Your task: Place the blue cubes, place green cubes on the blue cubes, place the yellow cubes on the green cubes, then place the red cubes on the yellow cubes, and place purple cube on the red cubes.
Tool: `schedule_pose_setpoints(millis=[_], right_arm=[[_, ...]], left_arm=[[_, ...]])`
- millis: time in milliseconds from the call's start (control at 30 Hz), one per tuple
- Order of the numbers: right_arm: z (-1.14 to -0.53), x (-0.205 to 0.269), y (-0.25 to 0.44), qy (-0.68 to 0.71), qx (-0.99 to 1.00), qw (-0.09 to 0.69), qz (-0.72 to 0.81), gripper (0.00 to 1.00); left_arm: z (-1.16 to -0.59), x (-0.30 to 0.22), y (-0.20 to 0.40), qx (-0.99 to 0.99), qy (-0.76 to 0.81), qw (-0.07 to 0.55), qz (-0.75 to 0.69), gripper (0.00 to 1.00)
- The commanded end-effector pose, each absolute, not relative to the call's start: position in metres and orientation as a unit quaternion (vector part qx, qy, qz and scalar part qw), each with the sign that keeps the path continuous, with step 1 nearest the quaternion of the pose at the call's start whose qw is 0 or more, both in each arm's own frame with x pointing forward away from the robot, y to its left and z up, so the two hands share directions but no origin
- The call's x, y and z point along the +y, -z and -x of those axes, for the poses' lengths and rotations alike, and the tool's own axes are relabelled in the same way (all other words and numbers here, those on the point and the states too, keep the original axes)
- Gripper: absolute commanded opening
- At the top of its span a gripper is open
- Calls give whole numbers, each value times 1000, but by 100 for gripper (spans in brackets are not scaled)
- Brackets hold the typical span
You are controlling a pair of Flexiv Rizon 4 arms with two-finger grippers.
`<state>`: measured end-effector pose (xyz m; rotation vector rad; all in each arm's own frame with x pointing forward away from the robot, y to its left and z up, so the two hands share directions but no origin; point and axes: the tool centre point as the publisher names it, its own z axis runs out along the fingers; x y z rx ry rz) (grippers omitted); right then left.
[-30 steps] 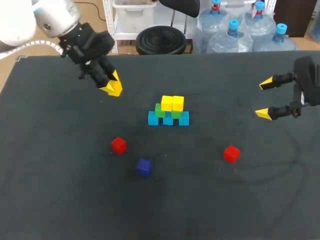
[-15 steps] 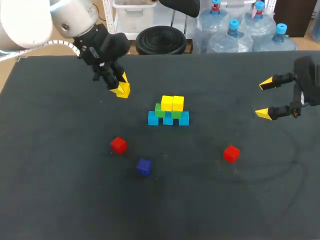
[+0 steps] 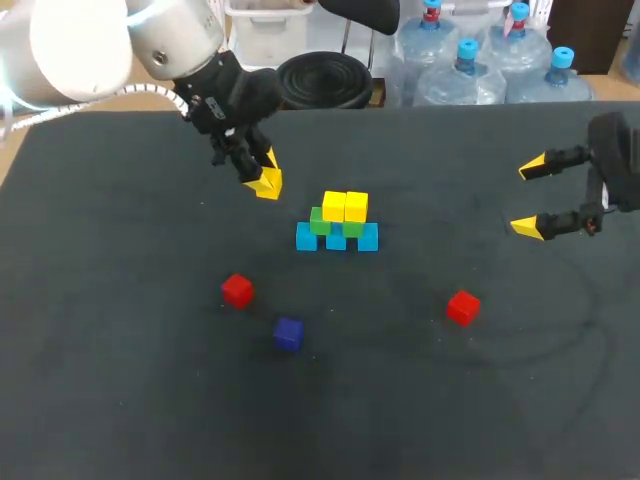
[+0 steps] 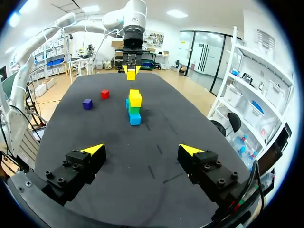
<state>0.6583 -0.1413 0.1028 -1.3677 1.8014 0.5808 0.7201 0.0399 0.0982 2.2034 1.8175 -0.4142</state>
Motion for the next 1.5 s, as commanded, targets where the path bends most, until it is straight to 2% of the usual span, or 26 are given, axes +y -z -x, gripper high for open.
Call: schedule_pose_setpoints(millis=[33,1500], right_arm=[[-659,-141,-102,-229,709,393,539,100],[-659,-141,-102,-229,709,393,539,100]], left_arm=[[-718,33,-95,627,139,126,-756,0],[-717,-10,-75,637,143,130,-747,0]])
